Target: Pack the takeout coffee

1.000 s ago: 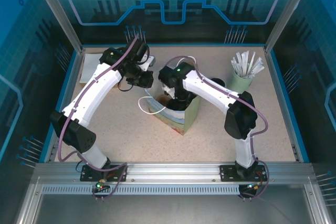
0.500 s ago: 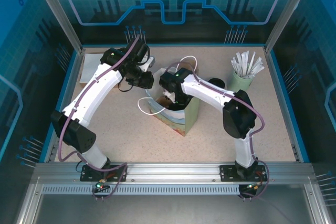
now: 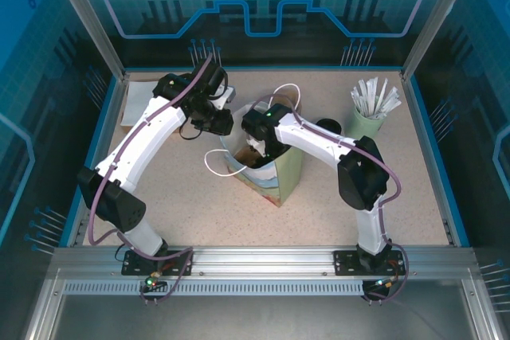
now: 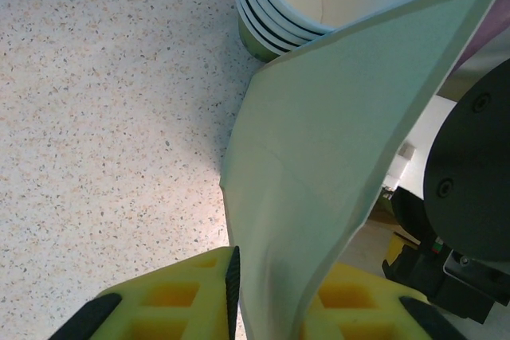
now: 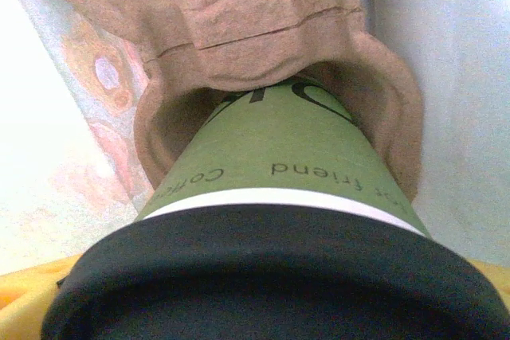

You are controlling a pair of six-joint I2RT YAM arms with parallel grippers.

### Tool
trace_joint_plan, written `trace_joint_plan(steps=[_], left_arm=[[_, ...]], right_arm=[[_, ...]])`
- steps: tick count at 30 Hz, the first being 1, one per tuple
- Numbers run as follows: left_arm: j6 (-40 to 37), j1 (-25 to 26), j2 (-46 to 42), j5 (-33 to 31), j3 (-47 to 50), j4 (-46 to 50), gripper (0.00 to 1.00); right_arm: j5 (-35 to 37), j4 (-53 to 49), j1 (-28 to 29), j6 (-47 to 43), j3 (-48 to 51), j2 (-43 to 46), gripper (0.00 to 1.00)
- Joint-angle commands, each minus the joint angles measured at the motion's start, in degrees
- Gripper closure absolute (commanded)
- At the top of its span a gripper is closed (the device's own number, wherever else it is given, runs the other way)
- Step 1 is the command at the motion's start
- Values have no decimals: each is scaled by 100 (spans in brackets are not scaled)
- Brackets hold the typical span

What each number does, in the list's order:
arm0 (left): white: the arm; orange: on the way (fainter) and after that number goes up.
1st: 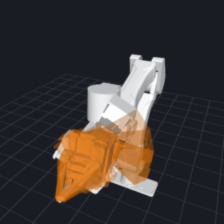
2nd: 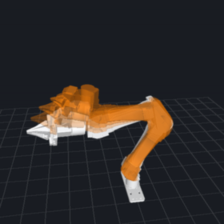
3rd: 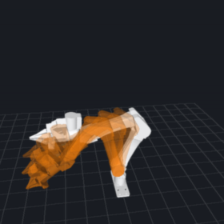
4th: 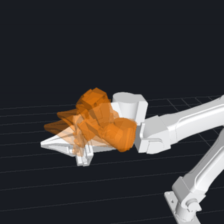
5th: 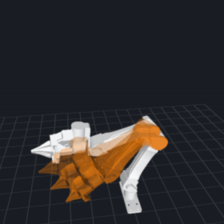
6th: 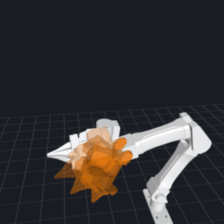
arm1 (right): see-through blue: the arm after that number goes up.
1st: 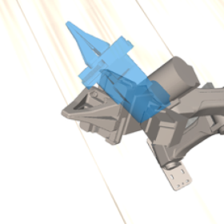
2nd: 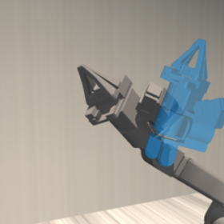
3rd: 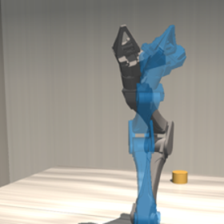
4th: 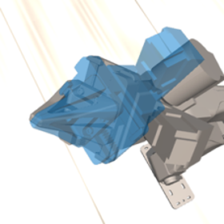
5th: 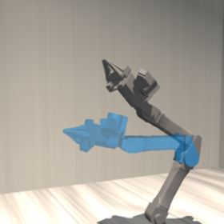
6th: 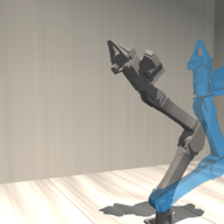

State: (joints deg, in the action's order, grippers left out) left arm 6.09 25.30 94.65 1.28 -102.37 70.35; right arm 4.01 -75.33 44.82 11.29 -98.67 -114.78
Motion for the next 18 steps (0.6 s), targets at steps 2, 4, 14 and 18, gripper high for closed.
trace_joint_plan(steps=[2, 4, 14, 18], left_arm=[[42, 22, -92, 63, 53, -10, 81], [43, 27, -104, 90, 43, -19, 82], [53, 26, -83, 153, 53, -3, 90], [63, 28, -89, 153, 55, 5, 92]], right_arm=[[-138, -85, -70, -10, -183, 227, 0], [-146, -87, -71, 9, -236, 268, 0], [-264, -206, -71, 92, -526, 342, 0], [-301, -254, -76, 111, -668, 365, 0]])
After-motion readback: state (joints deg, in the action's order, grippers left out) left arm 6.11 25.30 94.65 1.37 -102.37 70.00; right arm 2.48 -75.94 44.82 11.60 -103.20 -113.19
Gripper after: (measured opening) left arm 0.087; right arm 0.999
